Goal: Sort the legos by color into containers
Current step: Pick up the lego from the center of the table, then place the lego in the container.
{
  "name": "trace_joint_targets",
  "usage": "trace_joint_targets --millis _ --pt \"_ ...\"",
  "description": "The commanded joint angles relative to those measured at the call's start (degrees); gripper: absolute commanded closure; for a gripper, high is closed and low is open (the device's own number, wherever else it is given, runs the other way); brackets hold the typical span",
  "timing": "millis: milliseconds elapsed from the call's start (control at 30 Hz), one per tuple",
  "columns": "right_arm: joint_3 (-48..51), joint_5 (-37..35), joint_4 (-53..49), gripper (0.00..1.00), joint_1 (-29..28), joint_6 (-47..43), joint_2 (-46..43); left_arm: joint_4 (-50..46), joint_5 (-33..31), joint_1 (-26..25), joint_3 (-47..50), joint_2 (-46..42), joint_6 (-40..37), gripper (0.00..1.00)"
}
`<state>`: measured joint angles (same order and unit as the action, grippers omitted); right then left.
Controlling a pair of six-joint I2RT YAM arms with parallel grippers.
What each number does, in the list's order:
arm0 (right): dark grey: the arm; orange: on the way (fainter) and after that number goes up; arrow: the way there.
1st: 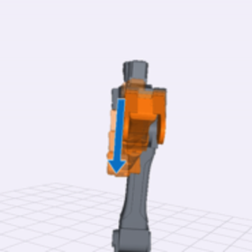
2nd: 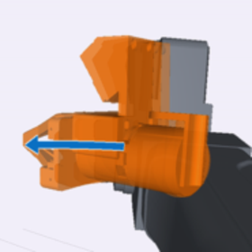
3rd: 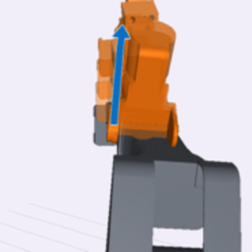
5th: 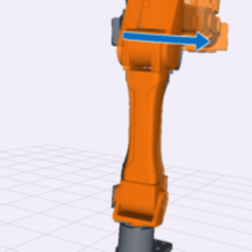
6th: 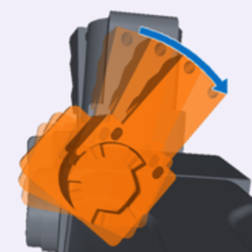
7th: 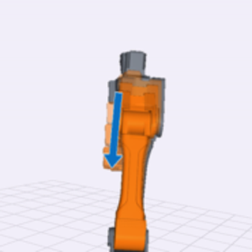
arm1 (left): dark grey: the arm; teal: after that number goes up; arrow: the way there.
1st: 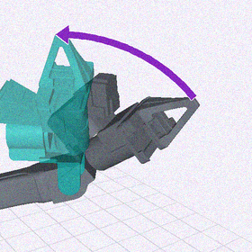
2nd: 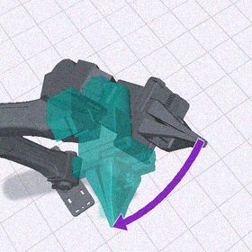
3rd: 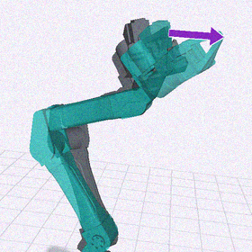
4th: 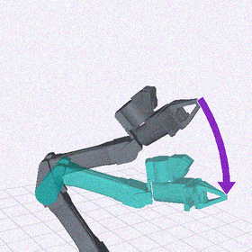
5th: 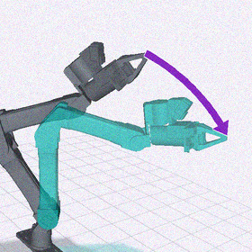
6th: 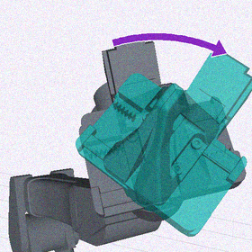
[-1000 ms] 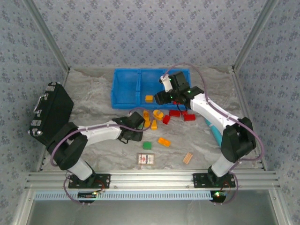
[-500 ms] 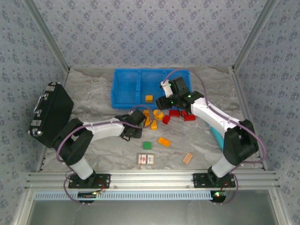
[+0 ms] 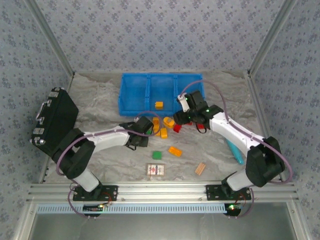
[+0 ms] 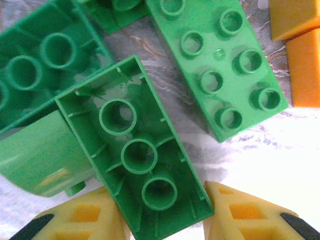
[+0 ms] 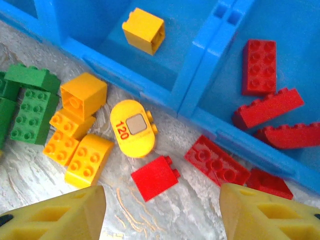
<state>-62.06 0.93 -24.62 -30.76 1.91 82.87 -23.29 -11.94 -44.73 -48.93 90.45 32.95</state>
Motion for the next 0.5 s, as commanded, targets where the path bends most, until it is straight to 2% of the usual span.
trace_joint_targets --millis 0,167,267,467 --pt "1.8 -2.1 -2.5 0.36 0.5 2.2 -3.1 -3.9 -2.5 0.1 0.5 -5.8 -0.9 0.67" --pt "3.9 0.2 -4.4 0.35 1.0 4.1 -4.3 -8.2 -3.9 0.1 -0.9 -13.0 -1.8 0.68" --pt "6.8 2.5 -3.8 0.35 0.5 5.7 -5.8 -10.3 -7.5 0.3 -2.7 -17.0 -3.5 0.67" --pt "15.2 3.5 0.1 0.35 -4.3 9.4 -9.0 -8.3 -8.5 5.7 -7.0 -19.4 -10.8 0.66"
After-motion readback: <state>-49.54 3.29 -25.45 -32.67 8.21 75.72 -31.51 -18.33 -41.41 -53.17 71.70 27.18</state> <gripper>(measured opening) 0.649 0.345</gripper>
